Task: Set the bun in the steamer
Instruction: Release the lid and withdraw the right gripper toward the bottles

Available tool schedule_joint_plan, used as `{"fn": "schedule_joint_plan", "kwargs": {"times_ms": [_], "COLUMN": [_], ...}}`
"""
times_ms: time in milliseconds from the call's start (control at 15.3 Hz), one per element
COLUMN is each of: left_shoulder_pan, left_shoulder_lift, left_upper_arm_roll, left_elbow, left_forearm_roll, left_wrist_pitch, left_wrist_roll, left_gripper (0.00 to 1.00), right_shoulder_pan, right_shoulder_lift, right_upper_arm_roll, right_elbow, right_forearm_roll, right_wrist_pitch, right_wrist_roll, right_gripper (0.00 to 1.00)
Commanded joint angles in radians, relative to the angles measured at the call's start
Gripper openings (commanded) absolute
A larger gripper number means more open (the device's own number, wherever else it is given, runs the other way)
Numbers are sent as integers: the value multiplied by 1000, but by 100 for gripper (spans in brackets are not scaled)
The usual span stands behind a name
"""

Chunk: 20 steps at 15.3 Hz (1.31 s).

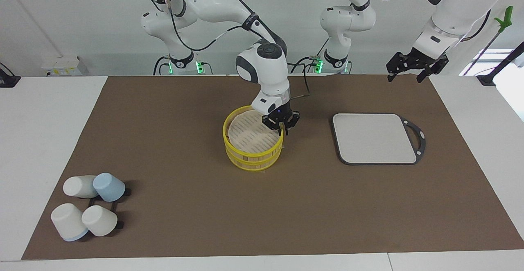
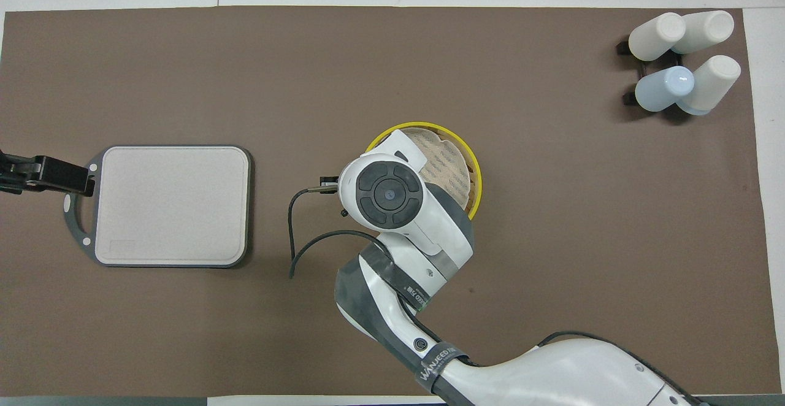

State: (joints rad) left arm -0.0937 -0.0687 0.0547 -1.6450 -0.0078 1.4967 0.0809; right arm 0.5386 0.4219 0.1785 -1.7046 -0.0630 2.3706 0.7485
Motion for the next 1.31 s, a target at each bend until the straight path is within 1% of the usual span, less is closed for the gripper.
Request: {"fn": "schedule_joint_plan", "kwargs": {"times_ms": [0, 65, 131, 261, 327, 392, 458, 523, 588, 784, 850, 915, 1111, 1242], "left_shoulder_pan": [12, 12, 12, 11, 11, 11, 11, 9, 6, 2, 2, 0, -1, 0], "left_shoulder_lift": [0, -2, -2, -3, -5, -3, -3, -5, -9, -11, -11, -11, -11, -11], "left_upper_arm_roll": [-3, -3, -1, 1, 1, 1, 1, 1, -1, -1, -1, -1, -1, -1], "left_elbow": [10, 7, 5, 4, 2, 4, 2, -4, -9, -12, -12, -12, -10, -10], "left_forearm_roll": [-18, -18, -18, -18, -18, -18, -18, -17, -17, -17, -17, -17, -15, -15], "left_wrist_pitch": [4, 4, 4, 5, 5, 10, 17, 20, 22, 23, 23, 22, 23, 23], "left_wrist_roll": [10, 11, 11, 11, 11, 7, 7, 11, 7, 7, 8, 7, 8, 10], "left_gripper": [100, 100, 100, 100, 100, 100, 100, 100, 100, 100, 100, 100, 100, 100], "right_shoulder_pan": [3, -2, -3, -9, -14, -19, -41, -72, -106, -239, -293, -345, -480, -554], "right_shoulder_lift": [-8, -8, -6, 11, 11, 0, -18, -58, -95, -218, -254, -293, -377, -414], "right_upper_arm_roll": [6, 6, 4, 6, 4, -1, -1, 1, 1, 1, 1, 1, 1, -1], "right_elbow": [-1, 19, 54, 164, 199, 216, 215, 207, 207, 207, 201, 188, 155, 155], "right_forearm_roll": [5, 5, 2, -29, -38, -37, -35, -32, -26, -17, -17, -15, -15, 9], "right_wrist_pitch": [9, -4, -48, -201, -267, -318, -353, -400, -466, -678, -745, -808, -872, -922], "right_wrist_roll": [23, 22, 19, 0, -8, -24, -55, -98, -139, -167, -193, -258, -501, -546], "right_gripper": [55, 56, 56, 56, 57, 62, 72, 87, 100, 100, 100, 100, 100, 100]}}
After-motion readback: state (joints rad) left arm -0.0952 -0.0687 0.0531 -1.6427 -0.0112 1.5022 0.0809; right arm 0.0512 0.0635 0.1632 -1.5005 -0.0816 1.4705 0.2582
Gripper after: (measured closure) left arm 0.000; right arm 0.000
